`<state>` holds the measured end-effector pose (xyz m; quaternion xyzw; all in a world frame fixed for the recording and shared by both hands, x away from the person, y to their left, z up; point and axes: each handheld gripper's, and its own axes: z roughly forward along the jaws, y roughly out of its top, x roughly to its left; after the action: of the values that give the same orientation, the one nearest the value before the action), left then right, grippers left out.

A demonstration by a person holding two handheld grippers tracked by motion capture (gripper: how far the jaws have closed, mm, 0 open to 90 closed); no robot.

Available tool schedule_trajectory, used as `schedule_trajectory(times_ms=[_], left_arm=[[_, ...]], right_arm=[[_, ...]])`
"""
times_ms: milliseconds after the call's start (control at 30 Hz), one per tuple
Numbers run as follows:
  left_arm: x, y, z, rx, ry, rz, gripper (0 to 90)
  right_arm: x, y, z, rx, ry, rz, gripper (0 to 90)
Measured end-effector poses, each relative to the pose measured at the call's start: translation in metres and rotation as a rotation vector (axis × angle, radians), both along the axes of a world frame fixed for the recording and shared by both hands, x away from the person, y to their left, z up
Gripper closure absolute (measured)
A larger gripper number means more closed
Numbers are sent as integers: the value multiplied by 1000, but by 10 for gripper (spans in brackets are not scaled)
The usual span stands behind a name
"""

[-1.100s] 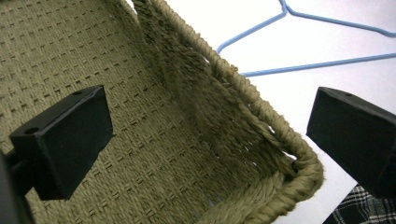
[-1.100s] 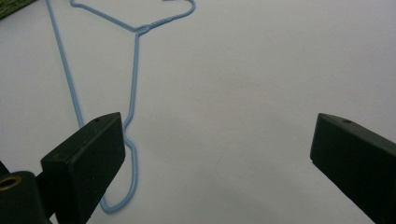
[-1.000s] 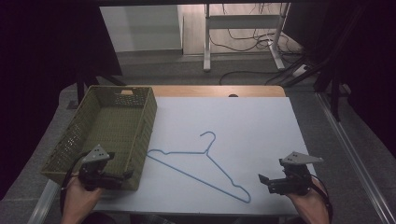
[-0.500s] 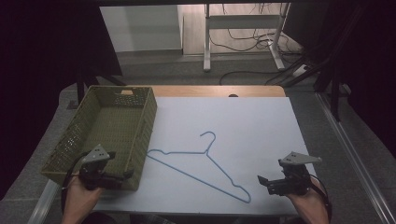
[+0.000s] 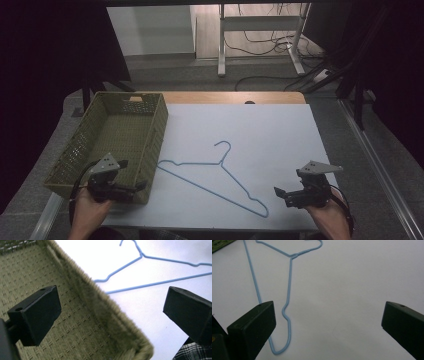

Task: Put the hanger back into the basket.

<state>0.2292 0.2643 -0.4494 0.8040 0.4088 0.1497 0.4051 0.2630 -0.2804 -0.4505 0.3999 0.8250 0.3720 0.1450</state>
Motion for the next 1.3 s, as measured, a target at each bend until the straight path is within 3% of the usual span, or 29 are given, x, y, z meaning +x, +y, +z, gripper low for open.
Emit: schedule_trajectory(times_ms=[167, 367, 933, 1300], left_arm=[[3, -10, 3, -53, 2, -36, 14], [7, -21, 5, -47, 3, -60, 14], [16, -71, 9, -86, 21, -221, 5], [31, -110, 7, -23, 19, -297, 5]], right_arm=[[4, 6, 1, 19, 36, 9, 0], [7, 14, 4, -1, 22, 38, 0], [14, 35, 9, -10, 15, 86, 0], [23, 52, 12, -51, 40, 97, 0]])
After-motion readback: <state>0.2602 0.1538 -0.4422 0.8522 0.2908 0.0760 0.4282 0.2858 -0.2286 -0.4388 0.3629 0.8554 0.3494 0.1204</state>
